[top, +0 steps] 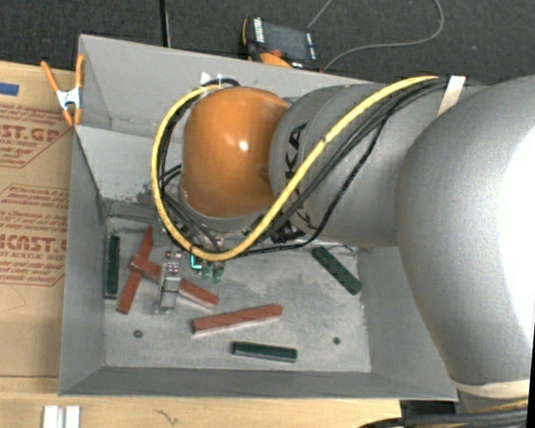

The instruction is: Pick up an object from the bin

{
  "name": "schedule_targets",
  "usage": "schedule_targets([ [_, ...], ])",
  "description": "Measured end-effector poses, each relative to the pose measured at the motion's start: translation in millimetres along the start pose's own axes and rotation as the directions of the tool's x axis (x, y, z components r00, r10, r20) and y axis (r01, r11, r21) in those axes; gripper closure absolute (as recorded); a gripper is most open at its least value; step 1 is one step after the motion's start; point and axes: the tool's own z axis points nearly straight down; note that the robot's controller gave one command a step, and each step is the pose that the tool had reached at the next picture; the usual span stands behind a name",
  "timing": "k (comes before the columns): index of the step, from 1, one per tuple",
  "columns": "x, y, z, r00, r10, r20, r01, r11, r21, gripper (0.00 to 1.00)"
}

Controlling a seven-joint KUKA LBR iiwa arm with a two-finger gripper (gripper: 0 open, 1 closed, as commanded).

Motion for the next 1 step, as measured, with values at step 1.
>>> schedule_targets([
  [1,6.8,-36.1,95.2,0.998,0.056,-0.001,-0.056,0.998,0.003,0.00],
])
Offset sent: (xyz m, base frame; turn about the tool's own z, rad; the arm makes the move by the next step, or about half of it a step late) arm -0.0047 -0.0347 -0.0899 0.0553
